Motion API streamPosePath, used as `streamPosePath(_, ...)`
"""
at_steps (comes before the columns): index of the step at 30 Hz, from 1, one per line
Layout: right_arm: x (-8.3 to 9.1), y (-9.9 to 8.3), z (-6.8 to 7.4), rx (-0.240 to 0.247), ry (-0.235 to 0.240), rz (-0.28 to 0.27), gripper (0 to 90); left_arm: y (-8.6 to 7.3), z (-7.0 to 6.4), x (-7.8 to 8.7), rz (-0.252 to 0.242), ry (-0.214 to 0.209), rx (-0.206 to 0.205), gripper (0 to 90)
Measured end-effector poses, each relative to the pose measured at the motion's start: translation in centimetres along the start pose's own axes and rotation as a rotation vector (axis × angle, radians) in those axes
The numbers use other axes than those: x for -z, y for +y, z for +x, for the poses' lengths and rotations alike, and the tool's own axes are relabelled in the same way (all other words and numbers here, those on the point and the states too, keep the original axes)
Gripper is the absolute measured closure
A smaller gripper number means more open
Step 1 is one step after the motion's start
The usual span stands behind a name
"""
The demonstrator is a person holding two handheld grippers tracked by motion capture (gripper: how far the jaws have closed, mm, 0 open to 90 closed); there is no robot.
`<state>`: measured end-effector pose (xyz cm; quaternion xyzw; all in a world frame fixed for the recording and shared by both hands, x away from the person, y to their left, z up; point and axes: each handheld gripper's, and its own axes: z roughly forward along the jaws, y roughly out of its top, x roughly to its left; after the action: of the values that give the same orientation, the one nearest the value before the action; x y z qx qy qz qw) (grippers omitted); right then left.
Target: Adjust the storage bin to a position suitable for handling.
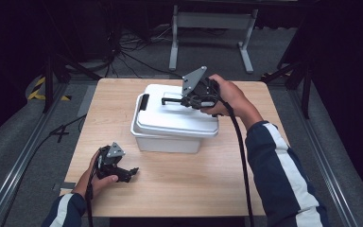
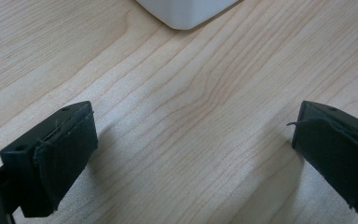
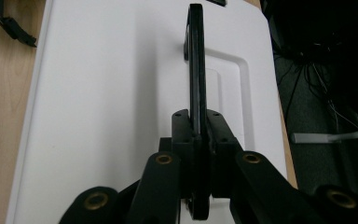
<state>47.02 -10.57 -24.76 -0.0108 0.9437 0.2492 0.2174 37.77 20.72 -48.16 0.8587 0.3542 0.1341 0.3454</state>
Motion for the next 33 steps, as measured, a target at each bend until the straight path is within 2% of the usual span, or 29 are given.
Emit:
streamPosePath(9,2.3,-2.4,0.4,-0.007,-0.019,-0.025,84.4,-0.1,-0.1,0.1,0.006,0.003,0.01,0.5)
streamPosePath(17,4.3,-4.2,0.7,-0.026,-0.048,-0.013,84.3,-0.1,-0.1,0.2,0.009,0.001,0.012,0.6)
streamPosePath(33,6.6,-8.0,1.1,-0.072,-0.079,-0.001,84.2,-0.2,-0.1,0.1,0.003,0.004,0.013,0.6)
